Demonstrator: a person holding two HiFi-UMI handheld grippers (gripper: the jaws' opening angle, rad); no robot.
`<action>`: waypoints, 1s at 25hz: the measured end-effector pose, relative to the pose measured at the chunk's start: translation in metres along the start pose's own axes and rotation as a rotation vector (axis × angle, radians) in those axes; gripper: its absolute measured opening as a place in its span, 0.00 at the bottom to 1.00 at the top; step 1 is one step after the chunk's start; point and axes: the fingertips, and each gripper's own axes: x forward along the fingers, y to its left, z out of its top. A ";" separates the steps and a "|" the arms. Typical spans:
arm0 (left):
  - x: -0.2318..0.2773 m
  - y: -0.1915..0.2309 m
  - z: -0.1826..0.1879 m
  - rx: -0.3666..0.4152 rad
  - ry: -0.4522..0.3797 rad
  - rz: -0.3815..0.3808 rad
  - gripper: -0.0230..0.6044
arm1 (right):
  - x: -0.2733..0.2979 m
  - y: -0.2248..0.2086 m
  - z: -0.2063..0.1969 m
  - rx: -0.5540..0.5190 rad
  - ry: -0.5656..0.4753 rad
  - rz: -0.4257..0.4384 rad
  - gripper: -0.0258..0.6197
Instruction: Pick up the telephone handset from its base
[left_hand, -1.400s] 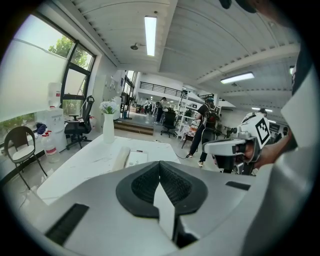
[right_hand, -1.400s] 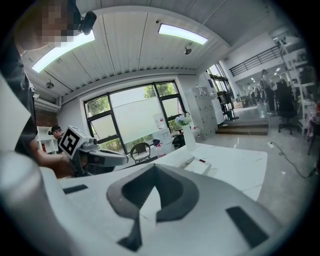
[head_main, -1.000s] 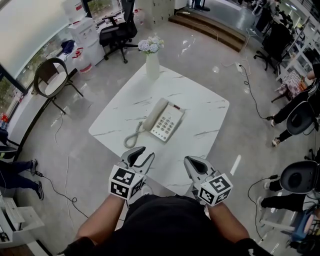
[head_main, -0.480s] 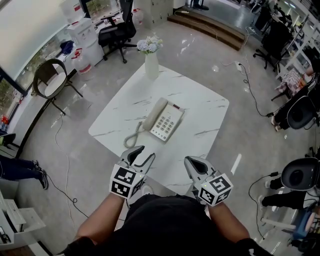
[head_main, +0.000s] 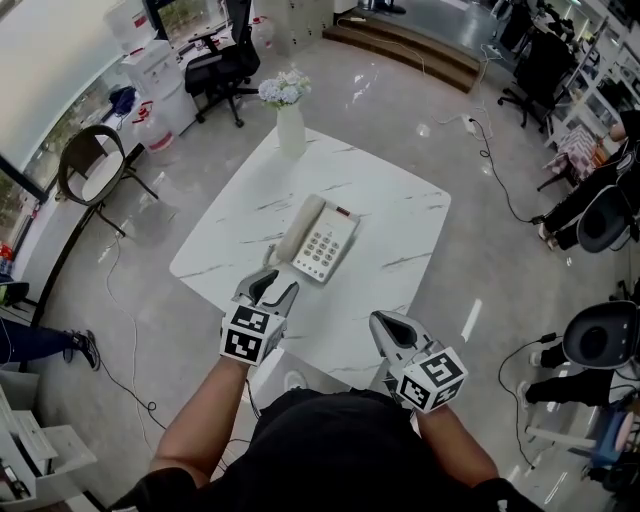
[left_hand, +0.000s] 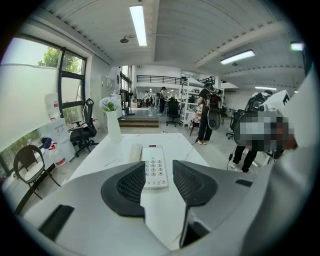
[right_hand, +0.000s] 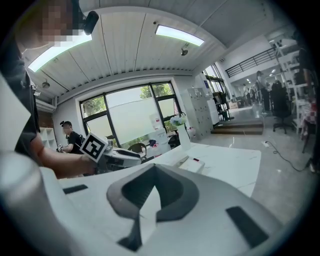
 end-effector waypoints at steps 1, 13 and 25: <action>0.007 0.004 0.001 0.000 0.007 0.003 0.31 | -0.001 -0.002 -0.001 0.005 0.001 -0.005 0.04; 0.098 0.049 0.004 0.114 0.129 0.041 0.32 | -0.003 -0.019 -0.011 0.036 0.023 -0.037 0.04; 0.178 0.081 -0.013 0.077 0.258 0.044 0.38 | -0.007 -0.044 -0.031 0.087 0.076 -0.092 0.04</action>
